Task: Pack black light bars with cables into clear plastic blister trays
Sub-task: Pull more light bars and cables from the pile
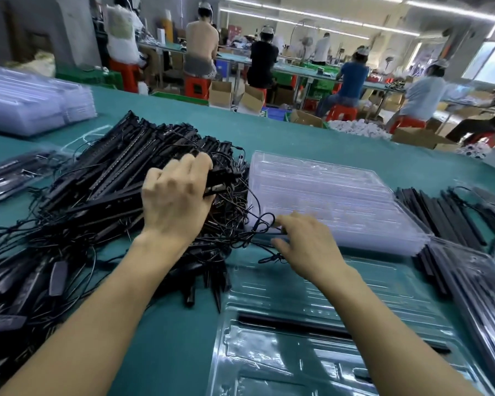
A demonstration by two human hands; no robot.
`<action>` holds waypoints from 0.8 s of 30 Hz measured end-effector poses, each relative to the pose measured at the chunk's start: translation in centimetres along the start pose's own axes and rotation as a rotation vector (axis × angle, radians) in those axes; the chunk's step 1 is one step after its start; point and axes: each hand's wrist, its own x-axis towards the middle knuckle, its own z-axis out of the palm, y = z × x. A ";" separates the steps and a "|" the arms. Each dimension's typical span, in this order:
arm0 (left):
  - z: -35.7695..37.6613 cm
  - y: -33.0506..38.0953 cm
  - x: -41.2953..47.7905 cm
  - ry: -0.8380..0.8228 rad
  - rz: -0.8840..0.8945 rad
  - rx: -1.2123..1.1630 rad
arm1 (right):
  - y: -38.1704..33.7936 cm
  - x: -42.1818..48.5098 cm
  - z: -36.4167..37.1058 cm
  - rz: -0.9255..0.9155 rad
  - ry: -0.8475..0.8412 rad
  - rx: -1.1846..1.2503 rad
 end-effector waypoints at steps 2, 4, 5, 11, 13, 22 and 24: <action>1.5 -0.3 -0.6 -0.166 -0.046 0.062 | 0.0 0.1 0.3 -0.015 -0.011 0.174; 3.0 -0.9 -1.2 -0.325 -0.102 0.073 | 0.7 0.2 0.2 -0.003 -0.001 0.313; 3.6 -1.1 -1.4 -0.396 -0.138 0.059 | 1.3 0.3 0.1 0.035 0.006 0.349; 4.7 -1.4 -1.0 -0.757 -0.228 -0.216 | 4.0 1.6 0.0 0.419 -0.113 0.492; 4.3 -1.4 -0.6 -0.682 -0.271 -0.512 | 4.0 2.1 -0.3 0.538 -0.089 0.603; 4.4 -2.4 -1.5 -0.871 -0.120 -0.217 | 5.7 2.0 -2.1 0.632 0.008 1.355; 4.0 -2.2 -1.5 -0.728 -0.057 -0.169 | 5.5 2.1 -1.9 0.604 0.029 1.361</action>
